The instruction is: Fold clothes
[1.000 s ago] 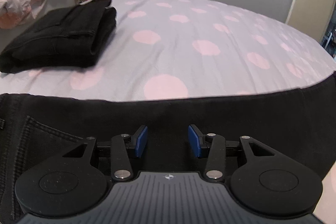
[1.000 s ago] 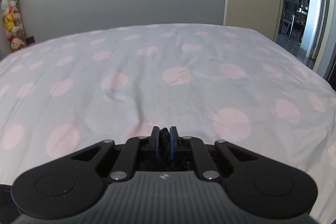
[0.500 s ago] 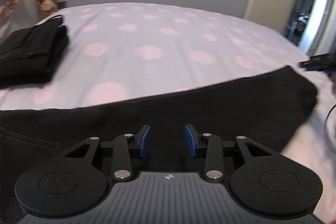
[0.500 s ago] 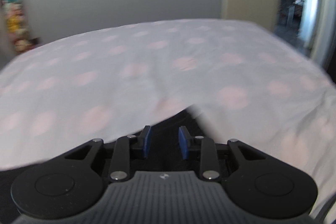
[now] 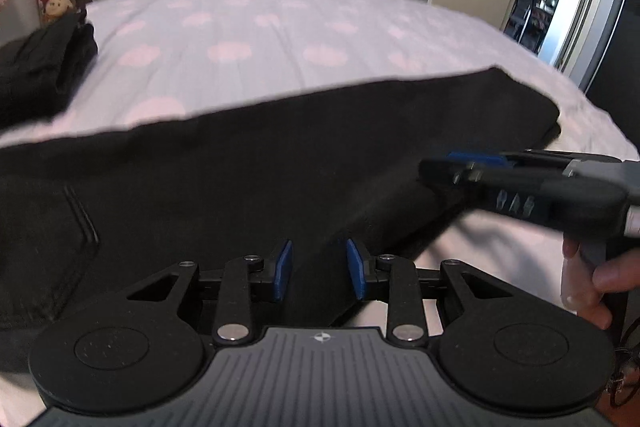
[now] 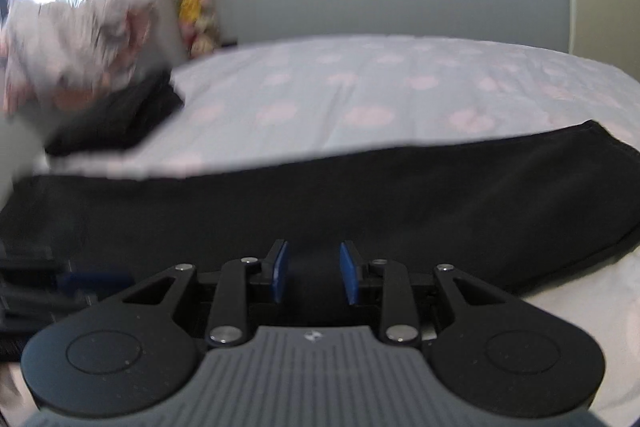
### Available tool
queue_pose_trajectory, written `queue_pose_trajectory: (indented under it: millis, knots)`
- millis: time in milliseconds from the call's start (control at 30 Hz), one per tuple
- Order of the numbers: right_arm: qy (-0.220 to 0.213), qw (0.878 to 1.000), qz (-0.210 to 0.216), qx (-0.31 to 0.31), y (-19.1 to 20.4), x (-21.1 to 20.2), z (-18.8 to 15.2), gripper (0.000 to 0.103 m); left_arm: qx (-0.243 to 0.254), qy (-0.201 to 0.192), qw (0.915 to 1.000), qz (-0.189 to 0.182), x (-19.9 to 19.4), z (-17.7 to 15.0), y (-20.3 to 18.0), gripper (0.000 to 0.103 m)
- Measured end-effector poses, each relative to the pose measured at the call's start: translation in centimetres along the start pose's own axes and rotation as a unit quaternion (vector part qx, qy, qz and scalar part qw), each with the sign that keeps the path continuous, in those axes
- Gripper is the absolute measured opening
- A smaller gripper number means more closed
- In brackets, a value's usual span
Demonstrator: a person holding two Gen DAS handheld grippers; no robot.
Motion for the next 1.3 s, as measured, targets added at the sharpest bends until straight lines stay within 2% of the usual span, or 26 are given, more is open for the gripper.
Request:
queue_pose_trajectory:
  millis: [100, 267, 400, 433, 467, 500, 533, 600, 633, 700, 767, 867, 900, 967, 1100, 1200, 1233, 1300]
  knots:
    - [0.017, 0.997, -0.023, -0.066, 0.6, 1.7, -1.7, 0.030, 0.016, 0.019, 0.9997, 0.003, 1.1, -1.0, 0.4, 0.035]
    - [0.023, 0.996, -0.047, -0.068, -1.1, 2.6, -2.1, 0.030, 0.039, 0.028, 0.9988, 0.003, 1.3, -1.3, 0.1, 0.036]
    - [0.025, 0.995, -0.094, -0.008, -4.7, 1.8, -1.6, 0.027, 0.023, 0.011, 0.9997, 0.003, -0.2, -0.7, 0.4, 0.036]
    - [0.022, 0.995, -0.096, 0.028, -6.1, 1.5, -1.2, 0.027, 0.021, -0.001, 0.9998, 0.002, -0.7, -0.4, 0.6, 0.037]
    - [0.017, 0.993, -0.098, 0.066, -7.5, 1.0, -0.8, 0.030, 0.019, -0.015, 0.9997, 0.004, -1.2, 0.0, 1.0, 0.041]
    - [0.010, 0.988, -0.103, 0.111, -9.3, 0.6, -0.4, 0.032, 0.014, -0.029, 0.9994, 0.011, -1.7, 0.4, 1.5, 0.049]
    - [0.003, 0.980, -0.105, 0.167, -11.5, 0.3, -0.1, 0.037, 0.008, -0.043, 0.9988, 0.021, -2.1, 0.9, 2.1, 0.052]
    - [-0.011, 0.955, -0.106, 0.276, -16.1, -0.4, 0.4, 0.039, -0.012, -0.061, 0.9974, 0.036, -2.6, 1.8, 3.6, 0.052]
    - [-0.019, 0.939, -0.099, 0.330, -18.6, -0.8, 0.0, 0.039, -0.028, -0.068, 0.9965, 0.040, -2.7, 2.2, 4.4, 0.052]
    - [-0.035, 0.898, -0.086, 0.431, -23.7, -1.6, -0.8, 0.044, -0.056, -0.079, 0.9945, 0.039, -2.6, 3.0, 5.7, 0.052]
    - [-0.030, 0.875, -0.098, 0.474, -28.0, -1.8, -2.3, 0.056, -0.070, -0.086, 0.9930, 0.040, -2.5, 3.8, 6.7, 0.052]
    - [-0.013, 0.853, -0.110, 0.509, -33.6, -1.5, -3.8, 0.061, -0.071, -0.088, 0.9923, 0.050, -1.9, 4.6, 7.5, 0.052]
    - [-0.009, 0.850, -0.108, 0.515, -35.0, -1.1, -3.9, 0.063, -0.072, -0.085, 0.9925, 0.051, -1.5, 4.8, 7.5, 0.052]
    - [-0.005, 0.848, -0.095, 0.522, -37.0, -0.1, -3.9, 0.076, -0.073, -0.076, 0.9932, 0.049, -0.7, 4.8, 7.4, 0.052]
    - [-0.004, 0.850, -0.073, 0.522, -38.5, 2.7, -3.5, 0.086, -0.064, -0.055, 0.9949, 0.054, 0.3, 4.2, 7.5, 0.052]
    - [-0.012, 0.860, -0.079, 0.503, -38.7, 4.0, -2.9, 0.087, -0.060, -0.045, 0.9955, 0.059, 0.8, 3.9, 7.8, 0.052]
    - [-0.011, 0.865, -0.086, 0.495, -38.7, 4.2, -2.6, 0.085, -0.060, -0.042, 0.9955, 0.059, 0.9, 3.8, 7.8, 0.052]
    - [-0.005, 0.871, -0.101, 0.481, -38.8, 4.3, -2.4, 0.073, -0.060, -0.037, 0.9958, 0.059, 1.1, 3.7, 7.7, 0.052]
Point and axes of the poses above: each gripper's, at about its wrist camera, not at the fingertips, and x roughly the way its jaws point, y to its left, z to its top, the point moved 8 cm from there along x, roughly the way its jaws point, and after that the axes turned 8 degrees about -z, right-handed, at the moved point
